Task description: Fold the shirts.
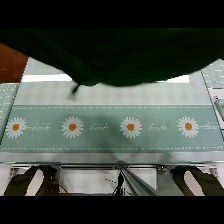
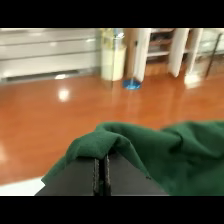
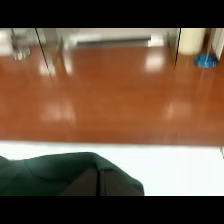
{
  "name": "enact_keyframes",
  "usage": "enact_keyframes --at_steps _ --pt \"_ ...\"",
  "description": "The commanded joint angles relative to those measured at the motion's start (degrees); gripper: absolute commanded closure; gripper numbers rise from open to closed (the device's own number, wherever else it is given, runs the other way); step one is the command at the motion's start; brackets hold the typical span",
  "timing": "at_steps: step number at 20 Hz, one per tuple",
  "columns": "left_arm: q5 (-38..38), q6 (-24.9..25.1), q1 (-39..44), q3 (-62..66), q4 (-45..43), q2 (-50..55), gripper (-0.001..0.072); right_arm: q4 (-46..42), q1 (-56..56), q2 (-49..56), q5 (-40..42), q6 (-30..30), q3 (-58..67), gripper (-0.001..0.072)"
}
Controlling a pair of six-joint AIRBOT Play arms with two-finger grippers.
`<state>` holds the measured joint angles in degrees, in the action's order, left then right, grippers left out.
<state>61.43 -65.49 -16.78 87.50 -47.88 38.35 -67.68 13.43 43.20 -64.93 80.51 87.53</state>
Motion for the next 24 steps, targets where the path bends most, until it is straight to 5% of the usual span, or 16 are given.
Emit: enact_keyframes --at_steps 1,5,11,20,24 --pt "7.06 -3.23 -0.02 1.14 -4.92 -3.06 0.0684 -2.12 -0.04 -0.11 -15.80 1.20 1.68 0.0689" --pt "8.17 -3.21 -0.02 1.14 -5.64 -6.03 0.0684 -4.70 -0.04 -0.11 -22.53 0.00 1.68 0.0689" --pt "8.31 -7.34 0.00 -5.35 -5.92 -5.75 0.0683 -4.55 -0.04 3.41 -5.20 2.47 1.68 0.0691" --pt "8.02 -7.43 0.02 -39.36 2.23 -5.77 0.0683 4.48 -1.31 38.53 -12.09 1.11 1.66 0.0690" --pt "5.11 -7.21 0.02 -48.68 2.91 -5.73 0.0683 4.15 -8.22 49.46 -8.24 -0.52 1.68 0.0689"
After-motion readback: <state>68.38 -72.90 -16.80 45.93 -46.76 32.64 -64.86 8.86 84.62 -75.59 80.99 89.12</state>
